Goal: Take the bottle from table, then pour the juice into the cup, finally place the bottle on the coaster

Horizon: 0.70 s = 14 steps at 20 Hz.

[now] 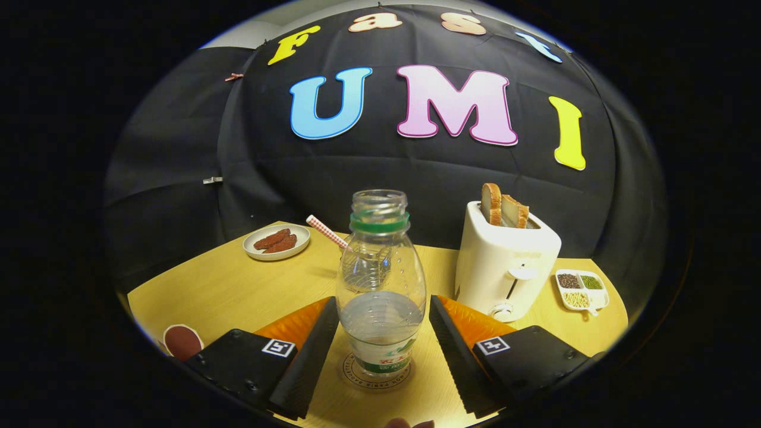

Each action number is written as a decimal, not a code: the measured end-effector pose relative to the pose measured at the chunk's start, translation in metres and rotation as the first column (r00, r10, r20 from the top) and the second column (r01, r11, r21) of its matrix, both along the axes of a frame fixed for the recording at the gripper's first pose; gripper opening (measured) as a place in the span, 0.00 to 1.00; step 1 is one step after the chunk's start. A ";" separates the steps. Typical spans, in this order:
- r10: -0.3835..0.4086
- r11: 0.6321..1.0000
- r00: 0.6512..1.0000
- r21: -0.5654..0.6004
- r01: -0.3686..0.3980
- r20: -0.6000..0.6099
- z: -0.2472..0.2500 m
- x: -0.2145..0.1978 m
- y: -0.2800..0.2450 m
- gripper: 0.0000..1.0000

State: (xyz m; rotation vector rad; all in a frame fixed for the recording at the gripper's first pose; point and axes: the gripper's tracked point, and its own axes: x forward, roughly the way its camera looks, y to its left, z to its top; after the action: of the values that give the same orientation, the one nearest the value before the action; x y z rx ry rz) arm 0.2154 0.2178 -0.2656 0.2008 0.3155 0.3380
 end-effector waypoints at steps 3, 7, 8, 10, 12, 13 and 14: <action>-0.003 1.000 1.000 0.007 0.003 -0.002 0.007 -0.010 -0.009 0.94; 0.001 1.000 1.000 0.018 -0.001 0.005 0.024 -0.027 -0.024 0.94; -0.002 1.000 1.000 0.021 0.002 0.006 0.029 -0.032 -0.029 0.94; -0.008 1.000 1.000 0.027 0.008 0.008 0.040 -0.046 -0.039 0.94; -0.020 0.999 1.000 0.032 0.020 0.010 0.052 -0.062 -0.051 0.94; -0.030 0.999 0.999 0.037 0.030 0.012 0.059 -0.070 -0.058 0.94; -0.037 0.999 0.999 0.038 0.036 0.018 0.068 -0.078 -0.064 0.94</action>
State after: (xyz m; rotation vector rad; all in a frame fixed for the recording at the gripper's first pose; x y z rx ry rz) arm 0.1372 0.1533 -0.1972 0.2401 0.2864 0.3097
